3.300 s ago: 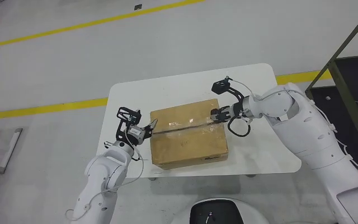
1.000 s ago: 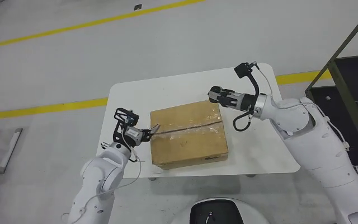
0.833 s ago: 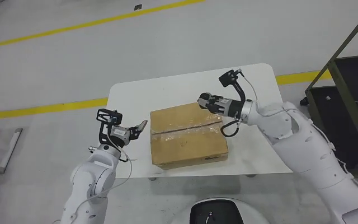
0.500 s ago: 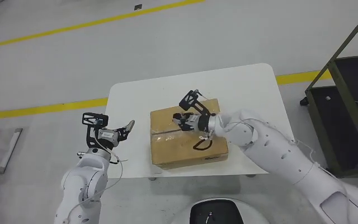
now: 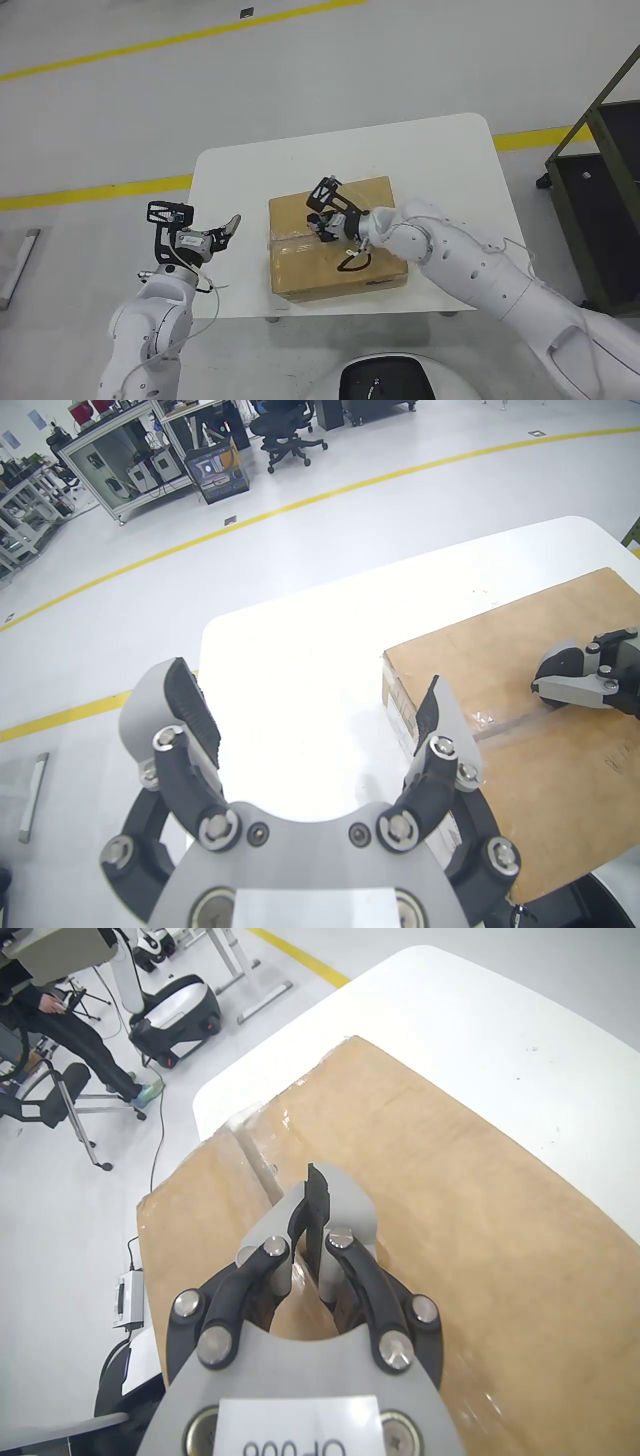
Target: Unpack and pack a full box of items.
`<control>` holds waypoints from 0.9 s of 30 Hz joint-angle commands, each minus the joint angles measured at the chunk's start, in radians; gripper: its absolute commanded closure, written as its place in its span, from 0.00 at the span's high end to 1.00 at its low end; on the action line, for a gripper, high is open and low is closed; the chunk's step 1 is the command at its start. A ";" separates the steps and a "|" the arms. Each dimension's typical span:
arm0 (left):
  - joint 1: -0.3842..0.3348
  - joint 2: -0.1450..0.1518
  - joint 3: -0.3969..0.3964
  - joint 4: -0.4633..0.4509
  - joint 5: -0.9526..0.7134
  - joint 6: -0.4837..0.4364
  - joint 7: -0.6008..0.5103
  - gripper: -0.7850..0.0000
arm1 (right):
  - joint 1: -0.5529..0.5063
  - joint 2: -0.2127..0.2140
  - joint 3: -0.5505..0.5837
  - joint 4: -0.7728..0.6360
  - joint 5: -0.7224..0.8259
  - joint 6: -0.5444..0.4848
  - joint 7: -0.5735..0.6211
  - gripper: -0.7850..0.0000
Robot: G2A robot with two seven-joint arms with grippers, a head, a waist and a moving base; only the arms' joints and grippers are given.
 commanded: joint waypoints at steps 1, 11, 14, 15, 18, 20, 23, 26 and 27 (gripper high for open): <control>0.000 0.000 0.000 0.000 0.000 0.000 0.000 1.00 | -0.013 0.005 0.020 -0.016 -0.015 0.002 -0.031 0.00; 0.000 0.000 0.000 0.000 0.000 0.000 0.000 1.00 | -0.102 0.041 0.162 -0.160 -0.044 0.017 -0.201 0.00; 0.000 0.000 0.000 0.000 0.000 0.000 0.000 1.00 | -0.102 0.041 0.162 -0.160 -0.044 0.017 -0.201 0.00; 0.000 0.000 0.000 0.000 0.000 0.000 0.000 1.00 | -0.102 0.041 0.162 -0.160 -0.044 0.017 -0.201 0.00; 0.000 0.000 0.000 0.000 0.000 0.000 0.000 1.00 | -0.102 0.041 0.162 -0.160 -0.044 0.017 -0.201 0.00; 0.000 0.000 0.000 0.000 0.000 0.000 0.000 1.00 | -0.106 0.042 0.159 -0.161 -0.056 0.017 -0.192 0.00; 0.000 0.000 0.000 0.000 0.000 0.000 0.000 1.00 | -0.137 0.047 0.182 -0.184 -0.073 -0.008 -0.246 0.00; 0.000 0.000 0.000 0.000 0.000 0.000 0.000 1.00 | -0.182 0.057 0.206 -0.232 -0.143 0.001 -0.295 0.00; 0.000 0.000 0.000 0.000 0.000 0.000 0.000 1.00 | -0.202 0.061 0.214 -0.254 -0.165 0.009 -0.305 0.00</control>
